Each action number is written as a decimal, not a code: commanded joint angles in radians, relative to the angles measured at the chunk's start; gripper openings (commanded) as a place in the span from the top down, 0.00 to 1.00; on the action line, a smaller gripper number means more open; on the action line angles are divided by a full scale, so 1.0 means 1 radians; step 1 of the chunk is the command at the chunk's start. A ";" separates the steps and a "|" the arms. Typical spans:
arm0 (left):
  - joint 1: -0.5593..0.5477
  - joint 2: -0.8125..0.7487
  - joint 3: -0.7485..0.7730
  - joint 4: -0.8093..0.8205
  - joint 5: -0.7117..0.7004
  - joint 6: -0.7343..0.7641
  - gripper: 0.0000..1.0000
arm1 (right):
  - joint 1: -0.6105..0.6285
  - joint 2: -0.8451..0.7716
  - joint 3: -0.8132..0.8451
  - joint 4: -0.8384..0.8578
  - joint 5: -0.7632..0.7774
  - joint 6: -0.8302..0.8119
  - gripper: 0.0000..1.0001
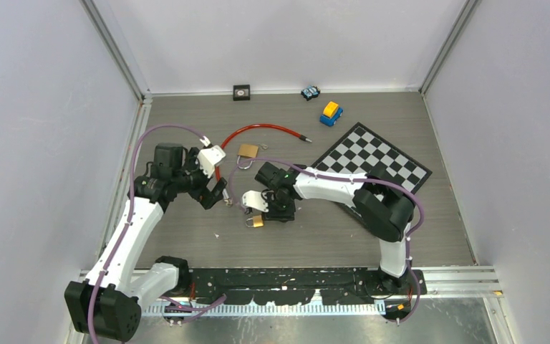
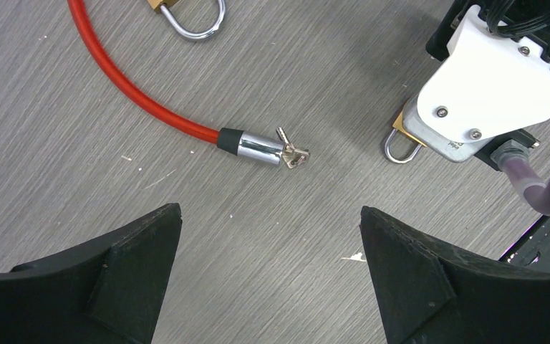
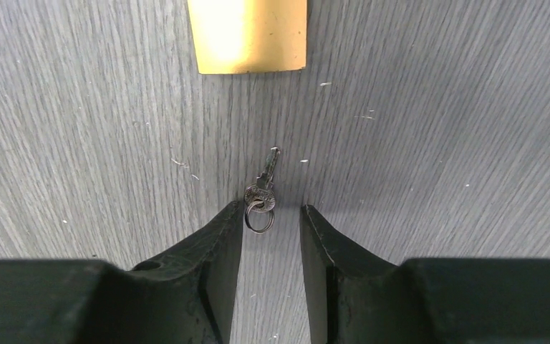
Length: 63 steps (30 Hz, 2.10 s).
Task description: Unlock with the key
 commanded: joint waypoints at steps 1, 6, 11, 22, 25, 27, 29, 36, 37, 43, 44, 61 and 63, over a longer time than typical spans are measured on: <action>0.006 -0.016 0.027 0.022 0.016 -0.016 0.02 | 0.004 0.015 0.040 0.002 0.019 0.013 0.62; 0.005 -0.015 0.034 0.025 0.015 -0.020 0.02 | 0.004 0.014 0.042 -0.013 0.031 0.023 0.71; 0.007 -0.013 0.041 0.029 0.019 -0.030 0.02 | 0.004 -0.010 0.026 -0.016 0.038 0.035 0.88; 0.025 -0.002 0.038 0.112 0.008 -0.120 0.01 | -0.080 -0.145 0.049 -0.071 -0.069 0.120 0.99; 0.030 0.013 0.043 0.160 0.019 -0.173 0.00 | -0.130 -0.208 0.071 -0.120 -0.138 0.153 0.99; 0.031 0.032 0.059 0.177 0.074 -0.222 0.00 | -0.157 -0.261 0.072 -0.133 -0.176 0.176 0.99; 0.031 0.065 0.086 0.179 0.172 -0.276 0.00 | -0.178 -0.317 0.072 -0.129 -0.210 0.210 0.99; 0.007 0.321 0.239 0.234 0.553 -0.559 0.13 | -0.206 -0.455 0.068 -0.019 -0.217 0.331 0.99; -0.010 0.364 0.279 0.235 0.572 -0.600 0.14 | -0.206 -0.458 0.078 -0.012 -0.209 0.344 0.99; -0.180 0.488 0.399 0.282 0.552 -0.727 0.18 | -0.210 -0.449 0.112 0.010 -0.175 0.391 0.99; -0.199 0.494 0.402 0.301 0.552 -0.741 0.19 | -0.212 -0.452 0.111 0.012 -0.178 0.394 0.99; -0.275 0.620 0.429 0.364 0.620 -0.804 0.57 | -0.232 -0.479 0.074 0.049 -0.196 0.419 0.99; -0.276 0.626 0.432 0.369 0.631 -0.812 0.64 | -0.232 -0.479 0.073 0.051 -0.196 0.420 0.99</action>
